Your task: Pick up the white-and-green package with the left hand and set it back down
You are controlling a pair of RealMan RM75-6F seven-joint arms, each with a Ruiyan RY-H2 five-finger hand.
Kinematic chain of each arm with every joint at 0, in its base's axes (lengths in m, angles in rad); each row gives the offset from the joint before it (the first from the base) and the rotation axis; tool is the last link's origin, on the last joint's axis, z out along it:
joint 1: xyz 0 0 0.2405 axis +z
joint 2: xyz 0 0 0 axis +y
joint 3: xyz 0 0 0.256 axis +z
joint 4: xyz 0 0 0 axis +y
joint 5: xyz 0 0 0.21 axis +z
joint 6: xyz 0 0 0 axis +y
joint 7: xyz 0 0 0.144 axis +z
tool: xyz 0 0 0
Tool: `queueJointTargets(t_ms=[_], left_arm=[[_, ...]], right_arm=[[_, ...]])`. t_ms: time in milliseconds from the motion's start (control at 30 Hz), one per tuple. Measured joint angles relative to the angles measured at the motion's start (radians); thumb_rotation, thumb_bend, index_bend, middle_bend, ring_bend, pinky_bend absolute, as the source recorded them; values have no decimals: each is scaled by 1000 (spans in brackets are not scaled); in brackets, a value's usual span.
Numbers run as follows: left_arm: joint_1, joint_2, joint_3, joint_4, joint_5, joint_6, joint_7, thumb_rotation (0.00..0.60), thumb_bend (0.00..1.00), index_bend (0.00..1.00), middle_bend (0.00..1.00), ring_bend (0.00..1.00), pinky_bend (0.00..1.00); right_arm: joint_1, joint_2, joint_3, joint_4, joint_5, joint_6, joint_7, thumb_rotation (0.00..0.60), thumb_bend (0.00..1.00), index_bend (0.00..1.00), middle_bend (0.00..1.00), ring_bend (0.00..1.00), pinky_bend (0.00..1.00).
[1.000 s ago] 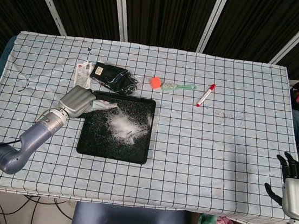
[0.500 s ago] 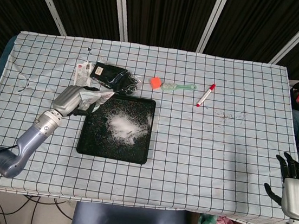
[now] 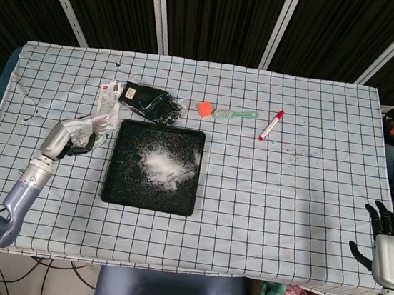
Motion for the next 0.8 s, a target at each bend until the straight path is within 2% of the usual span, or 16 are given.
queueJointTargets(t_ms=[167, 467, 800], left_arm=[[25, -81, 9, 140, 2, 10, -81, 600, 724, 571, 580, 445, 548], [34, -230, 37, 387, 19, -33, -193, 600, 719, 568, 572, 439, 546], [20, -333, 45, 560, 28, -93, -238, 600, 715, 559, 565, 437, 546]], right_arm=[[0, 0, 1, 0, 0, 2, -3, 600, 143, 165, 98, 165, 318], [-3, 4, 5, 1, -2, 11, 1, 600, 143, 165, 98, 165, 318], [-6, 8, 7, -1, -1, 15, 9, 600, 143, 165, 98, 165, 318]])
